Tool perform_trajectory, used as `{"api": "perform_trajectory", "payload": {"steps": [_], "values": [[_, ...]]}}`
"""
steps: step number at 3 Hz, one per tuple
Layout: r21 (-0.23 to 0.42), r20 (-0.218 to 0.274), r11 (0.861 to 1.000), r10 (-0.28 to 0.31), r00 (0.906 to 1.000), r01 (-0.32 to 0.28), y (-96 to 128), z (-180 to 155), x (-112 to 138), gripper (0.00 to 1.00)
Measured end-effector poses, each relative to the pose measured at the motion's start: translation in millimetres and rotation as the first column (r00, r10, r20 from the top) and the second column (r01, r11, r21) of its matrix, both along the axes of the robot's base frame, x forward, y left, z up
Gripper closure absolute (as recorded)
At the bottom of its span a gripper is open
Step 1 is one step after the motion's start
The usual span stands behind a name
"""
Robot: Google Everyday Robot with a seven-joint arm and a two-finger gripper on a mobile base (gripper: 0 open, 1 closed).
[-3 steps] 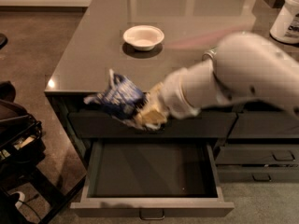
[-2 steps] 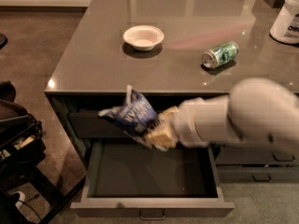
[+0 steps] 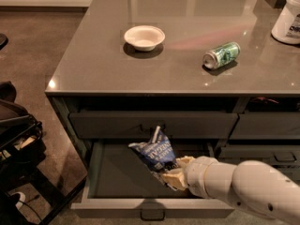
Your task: Place blue chip bag into middle drawer
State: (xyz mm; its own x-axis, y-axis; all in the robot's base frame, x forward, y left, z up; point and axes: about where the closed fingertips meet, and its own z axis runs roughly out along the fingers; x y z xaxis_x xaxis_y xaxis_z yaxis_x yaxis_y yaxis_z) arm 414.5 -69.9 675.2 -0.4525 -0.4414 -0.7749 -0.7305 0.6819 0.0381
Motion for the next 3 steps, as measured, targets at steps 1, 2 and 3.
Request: {"api": "perform_trajectory", "payload": {"steps": [1,2,3], "values": [[0.051,-0.015,0.993,-0.106,0.9943,0.106,-26,-57,25,1.0],[0.073,-0.038,0.99,-0.116,0.9925,0.119,-24,-70,24,1.0],[0.07,-0.05,0.988,-0.136,0.9894,0.139,-27,-86,38,1.0]]}}
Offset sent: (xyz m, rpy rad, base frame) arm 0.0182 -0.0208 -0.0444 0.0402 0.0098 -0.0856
